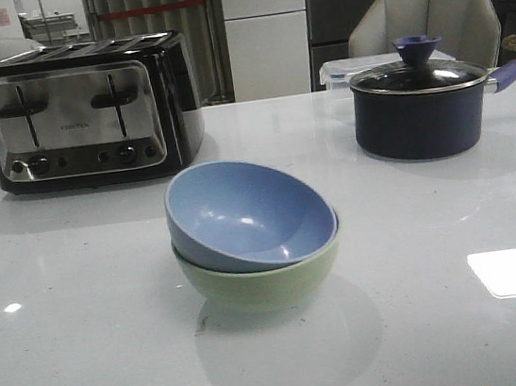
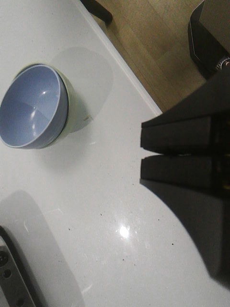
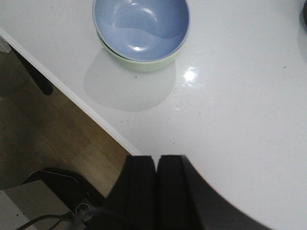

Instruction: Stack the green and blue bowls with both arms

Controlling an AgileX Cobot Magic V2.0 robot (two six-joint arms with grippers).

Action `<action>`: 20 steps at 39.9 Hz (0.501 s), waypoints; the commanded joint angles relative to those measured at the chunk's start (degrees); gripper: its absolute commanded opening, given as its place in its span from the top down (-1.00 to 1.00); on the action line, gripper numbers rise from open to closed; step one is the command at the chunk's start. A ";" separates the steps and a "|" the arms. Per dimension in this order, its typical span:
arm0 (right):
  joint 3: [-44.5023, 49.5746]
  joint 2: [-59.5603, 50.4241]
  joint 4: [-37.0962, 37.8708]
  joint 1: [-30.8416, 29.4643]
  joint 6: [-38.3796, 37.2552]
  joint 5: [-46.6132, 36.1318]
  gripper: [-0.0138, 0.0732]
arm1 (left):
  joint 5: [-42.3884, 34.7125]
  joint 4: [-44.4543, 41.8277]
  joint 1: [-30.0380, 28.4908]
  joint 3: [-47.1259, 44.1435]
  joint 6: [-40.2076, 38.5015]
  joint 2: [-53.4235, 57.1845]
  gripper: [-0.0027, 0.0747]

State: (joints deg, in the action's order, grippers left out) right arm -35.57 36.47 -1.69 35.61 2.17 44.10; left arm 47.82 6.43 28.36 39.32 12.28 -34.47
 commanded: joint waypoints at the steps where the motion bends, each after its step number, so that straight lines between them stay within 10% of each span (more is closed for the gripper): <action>1: -1.56 -0.14 0.73 -0.18 0.06 -3.57 0.61 | -3.59 0.67 0.32 1.50 -0.74 0.04 0.68; 14: -1.56 -0.14 0.74 -0.18 0.06 -3.55 0.61 | -5.94 -0.95 -3.06 0.99 -0.47 3.52 0.68; 20: -1.56 -0.14 0.74 -0.18 0.06 -3.55 0.61 | -20.04 -3.38 -11.97 -5.66 -0.47 12.35 0.68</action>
State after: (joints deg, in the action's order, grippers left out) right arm -35.57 36.47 -1.69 35.61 2.17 44.10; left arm 40.33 4.03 20.55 35.80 12.25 -26.26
